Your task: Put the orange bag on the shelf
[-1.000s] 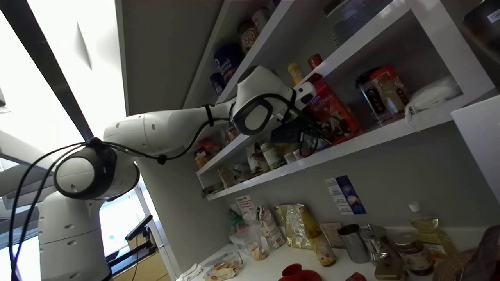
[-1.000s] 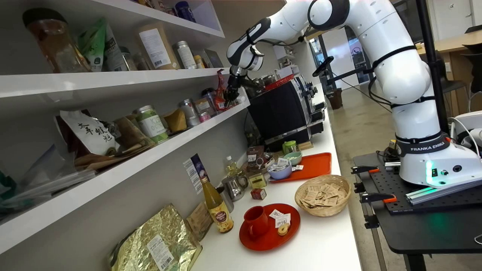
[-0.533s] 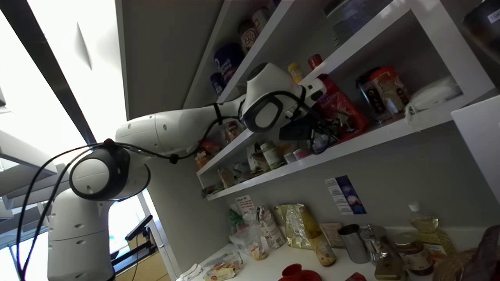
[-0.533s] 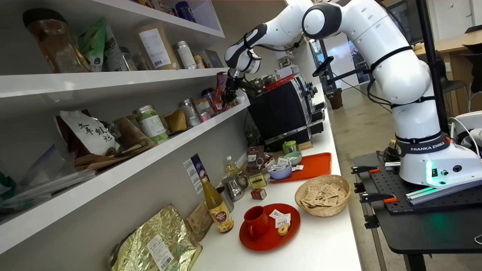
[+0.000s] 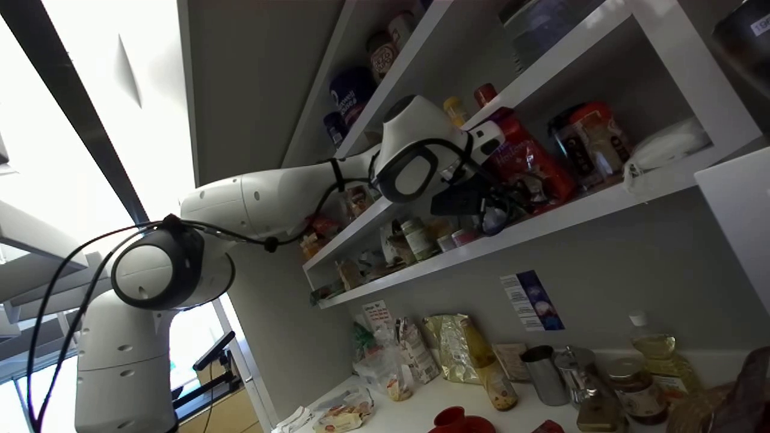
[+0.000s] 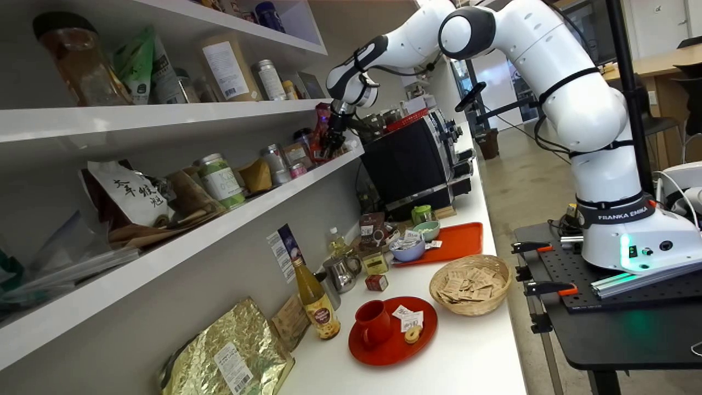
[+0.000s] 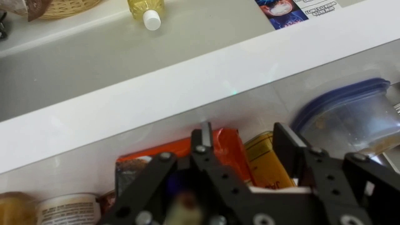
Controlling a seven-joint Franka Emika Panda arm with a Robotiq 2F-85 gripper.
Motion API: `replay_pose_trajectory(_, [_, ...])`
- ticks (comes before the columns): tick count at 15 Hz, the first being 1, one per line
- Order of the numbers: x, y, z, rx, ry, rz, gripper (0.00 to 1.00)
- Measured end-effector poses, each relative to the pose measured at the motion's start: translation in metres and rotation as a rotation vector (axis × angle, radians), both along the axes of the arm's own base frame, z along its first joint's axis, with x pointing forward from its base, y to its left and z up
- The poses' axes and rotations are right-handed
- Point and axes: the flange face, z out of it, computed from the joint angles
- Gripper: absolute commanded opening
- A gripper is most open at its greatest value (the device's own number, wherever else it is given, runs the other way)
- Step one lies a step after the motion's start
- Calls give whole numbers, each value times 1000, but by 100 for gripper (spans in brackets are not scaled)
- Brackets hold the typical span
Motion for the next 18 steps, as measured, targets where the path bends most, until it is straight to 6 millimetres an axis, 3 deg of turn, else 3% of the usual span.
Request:
replay_pose_trajectory(2, [-4, 4, 5, -9, 3, 5, 100])
replay_pose_trajectory(5, [-17, 27, 12, -2, 9, 30, 100])
replay_pose_trajectory(8, [-40, 65, 13, 13, 39, 80, 100])
replay_pose_trajectory(12, [-85, 114, 14, 19, 72, 135, 100])
replay_pose_trajectory(18, [-174, 190, 10, 17, 111, 256, 100])
